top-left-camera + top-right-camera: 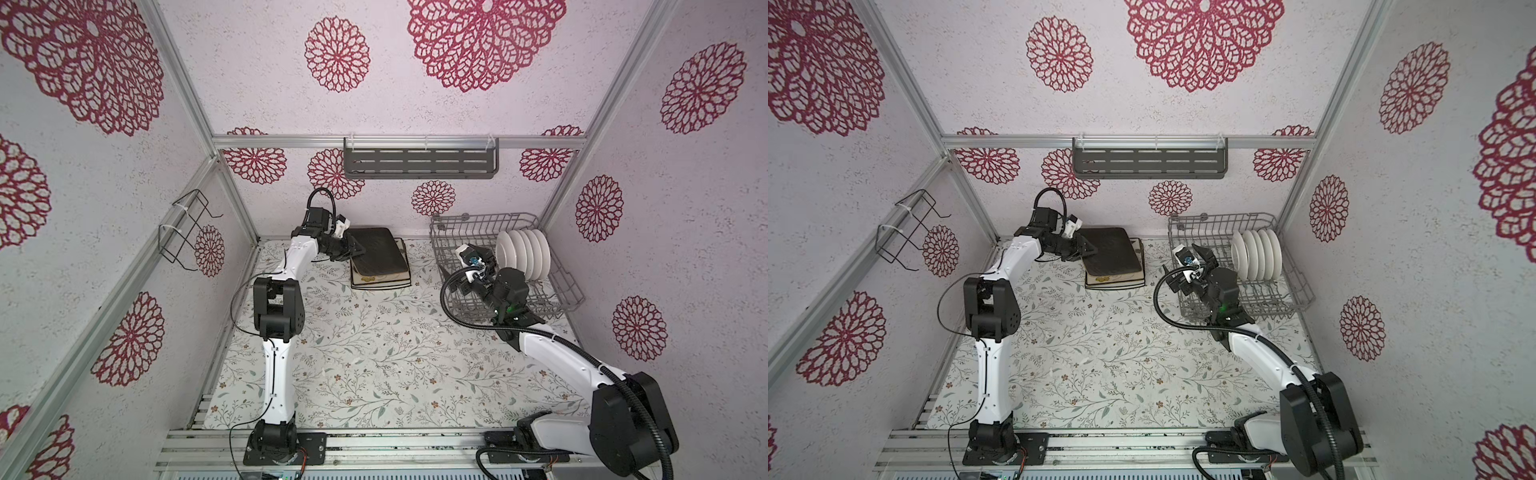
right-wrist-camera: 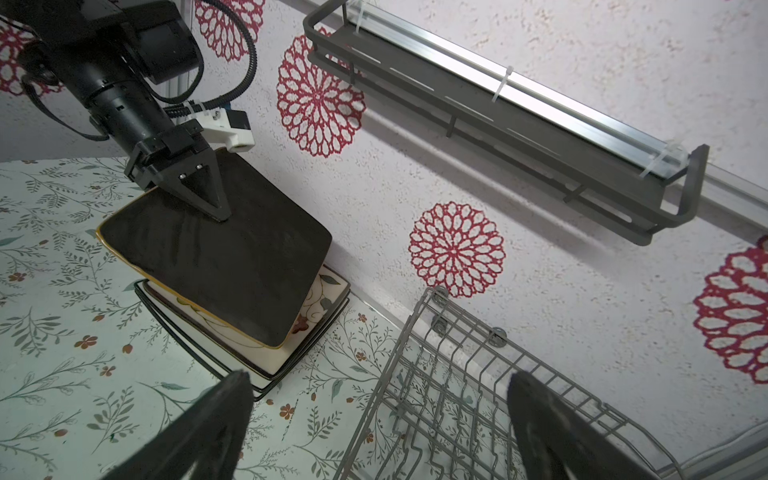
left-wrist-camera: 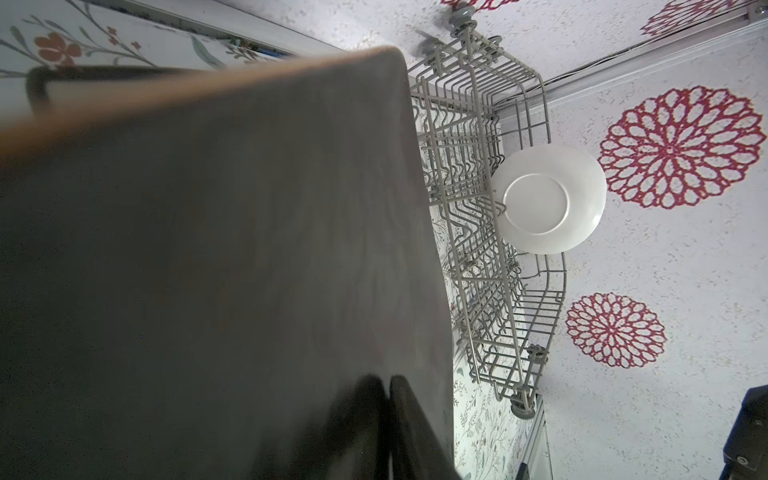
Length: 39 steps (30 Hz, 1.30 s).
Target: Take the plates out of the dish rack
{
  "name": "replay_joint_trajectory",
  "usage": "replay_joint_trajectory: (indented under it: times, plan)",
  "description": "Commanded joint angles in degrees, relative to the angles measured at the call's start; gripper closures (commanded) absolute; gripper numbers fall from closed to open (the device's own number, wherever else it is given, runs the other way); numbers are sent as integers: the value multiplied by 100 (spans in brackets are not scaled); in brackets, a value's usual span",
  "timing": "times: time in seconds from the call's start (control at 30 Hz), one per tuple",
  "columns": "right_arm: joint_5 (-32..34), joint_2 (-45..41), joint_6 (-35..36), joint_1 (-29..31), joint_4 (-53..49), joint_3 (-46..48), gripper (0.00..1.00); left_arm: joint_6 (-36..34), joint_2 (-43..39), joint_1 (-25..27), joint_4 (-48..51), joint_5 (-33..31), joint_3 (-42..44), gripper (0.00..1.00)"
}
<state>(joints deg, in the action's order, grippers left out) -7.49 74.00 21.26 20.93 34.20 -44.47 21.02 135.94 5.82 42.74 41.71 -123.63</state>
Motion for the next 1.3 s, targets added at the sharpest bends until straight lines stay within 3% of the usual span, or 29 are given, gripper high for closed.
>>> replay_joint_trajectory:
  times: [0.0,1.27]
  plan:
    - [-95,48,-148,-51,339,-263,1,-117,-79,-46,-471,575,-368,100]
    - [-219,721,-144,-150,448,-633,1,148,800,-249,-644,861,-998,100]
